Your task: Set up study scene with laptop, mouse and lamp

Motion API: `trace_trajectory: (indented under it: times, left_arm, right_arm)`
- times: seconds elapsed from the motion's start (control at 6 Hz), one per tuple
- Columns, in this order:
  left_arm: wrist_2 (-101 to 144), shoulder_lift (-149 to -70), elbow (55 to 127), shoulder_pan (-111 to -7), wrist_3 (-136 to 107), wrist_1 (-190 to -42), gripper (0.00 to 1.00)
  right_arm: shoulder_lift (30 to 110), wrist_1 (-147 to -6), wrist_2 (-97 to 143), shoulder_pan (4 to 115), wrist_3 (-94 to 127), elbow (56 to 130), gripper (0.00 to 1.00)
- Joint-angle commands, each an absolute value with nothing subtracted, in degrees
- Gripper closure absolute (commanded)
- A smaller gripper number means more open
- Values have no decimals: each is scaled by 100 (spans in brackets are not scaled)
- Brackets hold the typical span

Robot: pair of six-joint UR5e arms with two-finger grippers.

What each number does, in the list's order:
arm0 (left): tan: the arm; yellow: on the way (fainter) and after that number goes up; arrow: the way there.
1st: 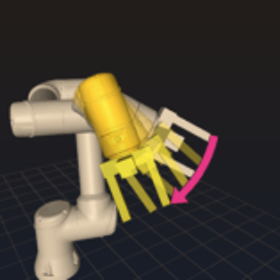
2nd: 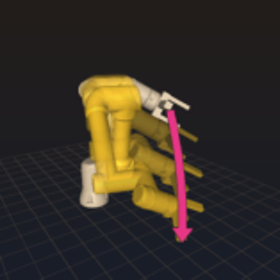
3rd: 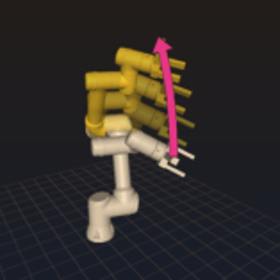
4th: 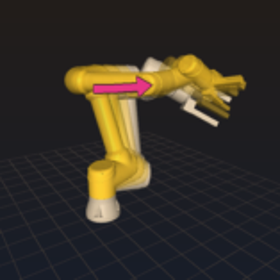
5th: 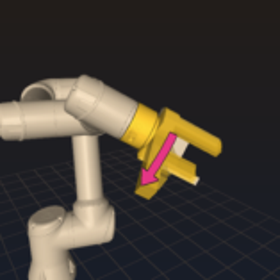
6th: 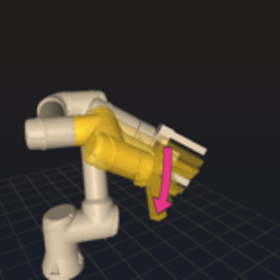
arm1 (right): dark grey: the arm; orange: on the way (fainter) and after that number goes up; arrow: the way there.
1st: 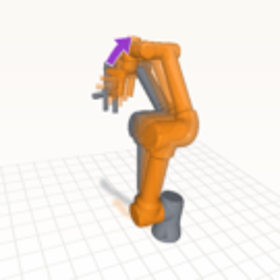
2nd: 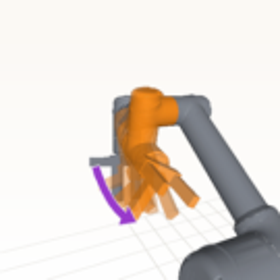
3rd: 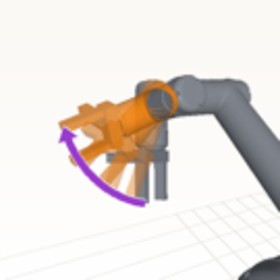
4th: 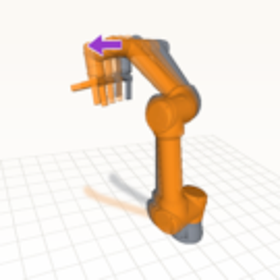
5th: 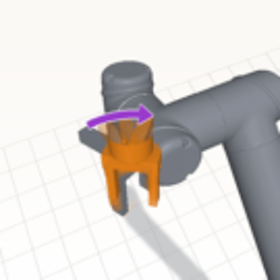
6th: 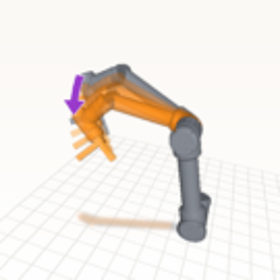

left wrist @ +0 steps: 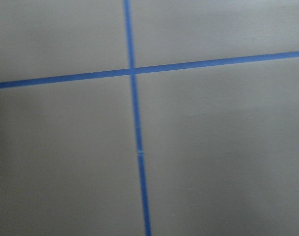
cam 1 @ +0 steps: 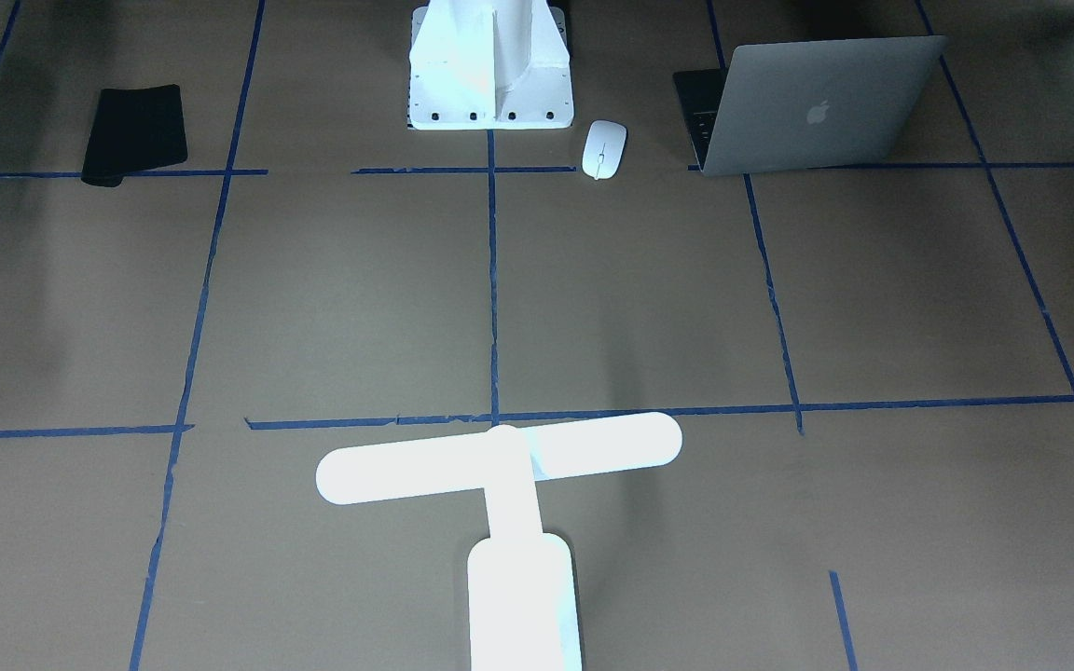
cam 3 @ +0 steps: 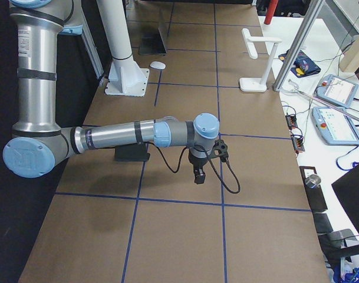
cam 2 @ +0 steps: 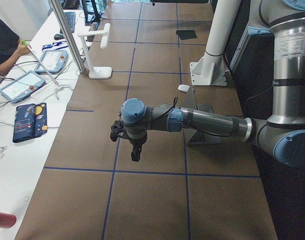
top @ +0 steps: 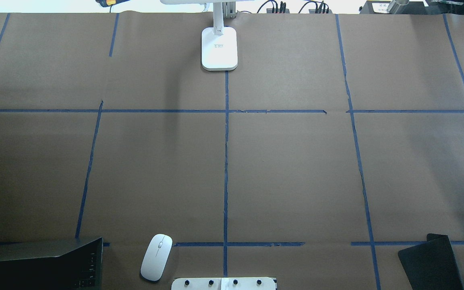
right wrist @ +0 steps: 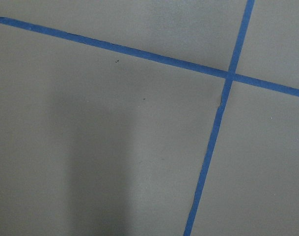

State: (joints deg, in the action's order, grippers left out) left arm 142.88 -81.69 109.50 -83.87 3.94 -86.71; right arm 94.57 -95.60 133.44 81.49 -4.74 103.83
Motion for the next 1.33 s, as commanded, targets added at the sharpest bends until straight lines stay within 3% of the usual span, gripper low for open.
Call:
trace_trajectory:
  times: [0.0, 0.5, 0.83, 1.17]
  left_arm:
    - [14327, -8069, 11702, -7467, 117, -8859, 0]
    - [14204, -7789, 12847, -6699, 61, -8859, 0]
    - [12951, -7674, 13628, -5472, 88, -8834, 0]
    - [12920, -7296, 13938, -5031, 288, -8886, 0]
  right_arm:
    - [9466, -9562, 13377, 8139, -405, 10415, 0]
    - [9536, -9220, 13543, 8130, -440, 10415, 0]
    - [9519, -9202, 13535, 8121, -448, 10406, 0]
    - [9527, -9211, 13561, 8112, -440, 10415, 0]
